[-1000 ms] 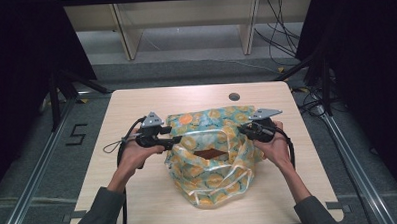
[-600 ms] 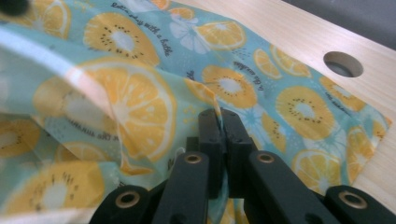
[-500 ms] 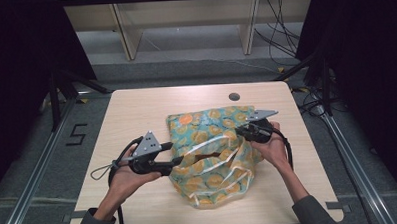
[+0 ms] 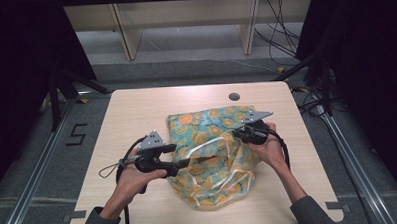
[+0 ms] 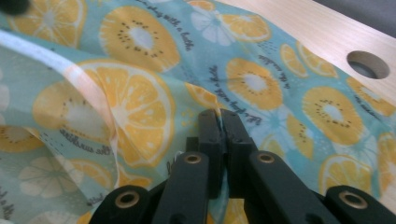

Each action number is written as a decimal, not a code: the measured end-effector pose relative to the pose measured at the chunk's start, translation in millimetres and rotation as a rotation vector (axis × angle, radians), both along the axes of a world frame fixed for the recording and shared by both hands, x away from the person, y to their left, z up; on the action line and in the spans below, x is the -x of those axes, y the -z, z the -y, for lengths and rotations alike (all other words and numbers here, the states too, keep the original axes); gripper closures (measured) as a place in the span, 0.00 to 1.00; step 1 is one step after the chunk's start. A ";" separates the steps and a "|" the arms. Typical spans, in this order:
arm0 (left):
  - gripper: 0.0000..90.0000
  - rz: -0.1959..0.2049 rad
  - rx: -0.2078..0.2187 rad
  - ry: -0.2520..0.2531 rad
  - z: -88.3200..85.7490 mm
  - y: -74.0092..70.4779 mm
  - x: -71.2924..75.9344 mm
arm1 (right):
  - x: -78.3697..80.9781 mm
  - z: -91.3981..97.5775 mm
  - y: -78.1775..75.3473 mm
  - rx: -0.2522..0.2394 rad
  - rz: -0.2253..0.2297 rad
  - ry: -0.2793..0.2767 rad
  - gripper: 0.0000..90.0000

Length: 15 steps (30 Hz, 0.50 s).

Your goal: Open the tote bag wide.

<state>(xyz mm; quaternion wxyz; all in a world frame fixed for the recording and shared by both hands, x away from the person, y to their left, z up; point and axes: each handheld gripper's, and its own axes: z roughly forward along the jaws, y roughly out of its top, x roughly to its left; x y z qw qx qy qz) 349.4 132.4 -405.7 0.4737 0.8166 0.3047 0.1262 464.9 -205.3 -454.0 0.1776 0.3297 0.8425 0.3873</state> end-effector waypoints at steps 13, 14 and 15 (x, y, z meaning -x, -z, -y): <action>0.32 0.148 -0.245 -0.028 2.8 46.9 27.5 | -4.6 4.6 4.5 0.016 -0.036 0.028 0.99; 0.33 0.166 -0.300 -0.026 5.1 50.2 22.6 | -4.8 4.3 5.5 0.007 -0.038 0.031 0.99; 0.33 0.170 -0.319 -0.027 7.3 52.1 21.0 | -4.9 4.3 5.8 0.005 -0.037 0.031 0.99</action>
